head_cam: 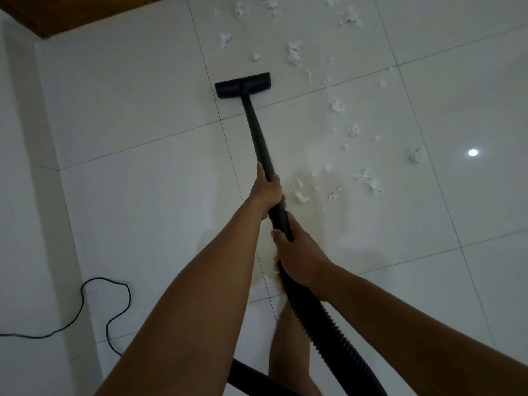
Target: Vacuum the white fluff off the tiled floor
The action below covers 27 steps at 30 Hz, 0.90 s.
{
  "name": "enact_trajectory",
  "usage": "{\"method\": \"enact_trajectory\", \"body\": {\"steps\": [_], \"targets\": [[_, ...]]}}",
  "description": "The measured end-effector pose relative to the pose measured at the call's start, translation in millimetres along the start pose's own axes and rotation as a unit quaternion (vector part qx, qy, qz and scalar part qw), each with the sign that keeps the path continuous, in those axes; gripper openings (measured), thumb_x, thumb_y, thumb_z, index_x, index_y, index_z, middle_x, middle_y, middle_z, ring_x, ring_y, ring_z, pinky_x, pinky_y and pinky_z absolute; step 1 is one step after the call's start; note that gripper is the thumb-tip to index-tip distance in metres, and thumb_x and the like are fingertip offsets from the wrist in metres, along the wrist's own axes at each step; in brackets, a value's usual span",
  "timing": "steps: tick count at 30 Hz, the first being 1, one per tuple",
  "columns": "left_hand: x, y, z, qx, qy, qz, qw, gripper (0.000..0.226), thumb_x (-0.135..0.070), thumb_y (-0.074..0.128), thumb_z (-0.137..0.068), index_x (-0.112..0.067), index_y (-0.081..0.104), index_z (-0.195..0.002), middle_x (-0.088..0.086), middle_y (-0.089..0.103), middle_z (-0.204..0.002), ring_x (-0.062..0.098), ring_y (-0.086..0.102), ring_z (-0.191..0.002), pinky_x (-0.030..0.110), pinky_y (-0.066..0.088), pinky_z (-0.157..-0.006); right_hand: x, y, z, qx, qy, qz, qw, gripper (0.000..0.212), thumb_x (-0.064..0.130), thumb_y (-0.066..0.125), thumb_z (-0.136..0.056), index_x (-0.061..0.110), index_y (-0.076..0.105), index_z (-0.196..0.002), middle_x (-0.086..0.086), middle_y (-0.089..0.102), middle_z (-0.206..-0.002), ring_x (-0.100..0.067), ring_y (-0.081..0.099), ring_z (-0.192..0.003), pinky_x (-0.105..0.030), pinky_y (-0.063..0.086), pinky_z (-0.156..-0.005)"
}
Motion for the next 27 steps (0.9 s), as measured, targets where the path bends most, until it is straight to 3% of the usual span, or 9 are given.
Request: {"method": "enact_trajectory", "body": {"steps": [4, 12, 19, 27], "targets": [[1.7, 3.4, -5.7, 0.001, -0.006, 0.003, 1.0, 0.069, -0.024, 0.039, -0.108, -0.045, -0.003, -0.158, 0.009, 0.054, -0.079, 0.015, 0.054, -0.06, 0.031, 0.055, -0.058, -0.7, -3.3, -6.6, 0.001, -0.007, 0.007, 1.0, 0.043, 0.035, 0.042, -0.107, 0.051, 0.033, -0.146, -0.012, 0.061, -0.076, -0.017, 0.059, -0.051, -0.025, 0.052, -0.046], [-8.4, 0.8, -24.7, 0.005, -0.01, -0.026, 1.0, 0.069, -0.026, 0.038, -0.108, -0.048, -0.004, -0.158, 0.008, 0.054, -0.074, 0.015, 0.055, -0.058, 0.033, 0.058, -0.065, 6.3, 0.2, -20.3, 0.013, -0.001, -0.003, 1.0, 0.041, 0.038, 0.042, -0.105, 0.061, 0.033, -0.138, -0.015, 0.065, -0.076, -0.023, 0.063, -0.055, -0.037, 0.061, -0.055], [-25.3, 1.3, -25.2, 0.011, -0.018, -0.032, 0.999, 0.07, -0.025, 0.037, -0.108, -0.046, -0.008, -0.158, 0.01, 0.055, -0.071, 0.016, 0.056, -0.057, 0.039, 0.06, -0.075, 26.8, -7.2, -17.7, 0.015, 0.01, 0.006, 1.0, 0.046, 0.039, 0.041, -0.107, 0.058, 0.026, -0.145, -0.017, 0.064, -0.081, -0.022, 0.063, -0.054, -0.031, 0.056, -0.051], [-81.8, -12.1, -48.3, 0.002, -0.021, -0.036, 0.999, 0.069, -0.024, 0.036, -0.109, -0.044, -0.008, -0.159, 0.01, 0.055, -0.081, 0.015, 0.055, -0.061, 0.029, 0.058, -0.058, 78.0, -14.3, -49.8, 0.023, 0.018, -0.022, 0.999, 0.045, 0.037, 0.04, -0.107, 0.053, 0.028, -0.148, -0.016, 0.062, -0.084, -0.021, 0.061, -0.055, -0.029, 0.054, -0.048]]}}
Point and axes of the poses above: each hand's wrist, its own z-axis away from the middle knuckle, its own y-axis out of the palm, x = y × z, the point moved 9 cm from there along -z, towards the middle knuckle
